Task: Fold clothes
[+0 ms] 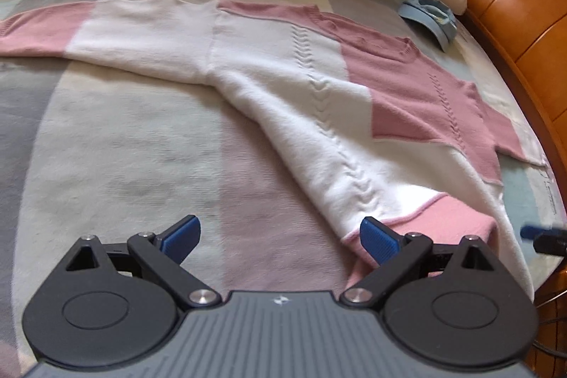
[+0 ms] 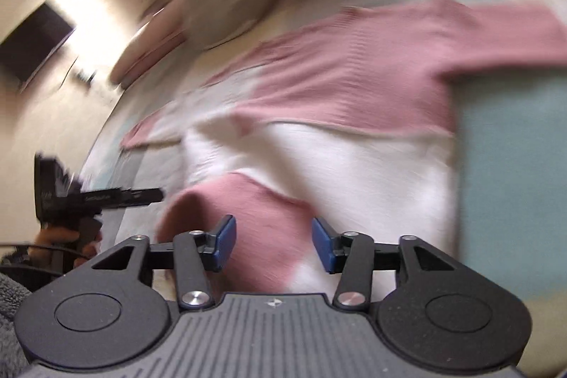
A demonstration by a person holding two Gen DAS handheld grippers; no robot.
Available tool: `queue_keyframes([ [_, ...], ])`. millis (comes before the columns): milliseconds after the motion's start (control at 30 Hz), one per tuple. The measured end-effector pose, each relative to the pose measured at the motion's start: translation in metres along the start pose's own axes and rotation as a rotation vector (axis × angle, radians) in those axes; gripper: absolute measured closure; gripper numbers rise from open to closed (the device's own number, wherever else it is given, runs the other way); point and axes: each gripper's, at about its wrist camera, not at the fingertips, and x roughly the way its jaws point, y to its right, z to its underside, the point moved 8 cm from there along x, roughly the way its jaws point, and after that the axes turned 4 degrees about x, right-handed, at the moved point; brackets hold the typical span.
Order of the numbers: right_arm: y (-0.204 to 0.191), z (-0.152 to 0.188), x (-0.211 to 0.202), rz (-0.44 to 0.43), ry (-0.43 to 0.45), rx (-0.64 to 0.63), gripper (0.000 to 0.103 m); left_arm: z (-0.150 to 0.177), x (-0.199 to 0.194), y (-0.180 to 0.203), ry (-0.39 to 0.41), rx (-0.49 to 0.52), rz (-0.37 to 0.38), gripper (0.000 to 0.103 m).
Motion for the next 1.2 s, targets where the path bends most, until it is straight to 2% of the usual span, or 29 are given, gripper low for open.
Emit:
queue_keyframes([
  [133,-0.058,-0.02,0.029,0.006,-0.014,-0.233,0.021,0.008,-0.01,-0.015,0.006,-0.011,-0.05,0.006],
  [200,-0.087,-0.028,0.045,0.011,-0.028,-0.354,0.014,0.013,-0.016,-0.022,0.013,-0.02,-0.063,0.006],
  [233,-0.101,-0.025,0.054,0.02,-0.056,-0.43,0.007,0.016,-0.018,-0.025,0.016,-0.031,-0.061,0.006],
  [300,-0.131,-0.019,0.073,0.04,-0.112,-0.581,0.0,0.022,-0.022,-0.029,0.024,-0.05,-0.051,0.006],
  [400,-0.152,-0.005,0.099,0.116,-0.181,-0.769,0.0,0.03,-0.025,-0.03,0.038,-0.077,-0.036,0.006],
  [500,-0.147,0.005,0.117,0.216,-0.24,-0.88,0.0,0.037,-0.025,-0.029,0.049,-0.111,-0.023,0.006],
  [633,-0.112,-0.016,0.115,0.267,-0.235,-0.764,0.0,0.043,-0.022,-0.023,0.064,-0.15,0.013,0.006],
  [700,-0.091,-0.03,0.109,0.286,-0.217,-0.688,0.0,0.042,-0.02,-0.016,0.072,-0.168,0.062,0.006],
  [867,-0.033,-0.045,0.105,0.341,-0.213,-0.503,0.0,0.036,-0.005,0.009,0.063,-0.225,0.259,0.006],
  [1033,0.0,-0.049,0.094,0.275,-0.204,-0.283,0.0,0.033,0.02,0.034,0.009,-0.258,0.401,0.007],
  [1100,0.008,-0.048,0.088,0.274,-0.187,-0.238,0.0,0.033,0.028,0.046,-0.01,-0.263,0.468,0.007],
  [1200,0.013,-0.045,0.08,0.252,-0.162,-0.196,0.0,0.033,0.042,0.063,-0.053,-0.309,0.609,0.007],
])
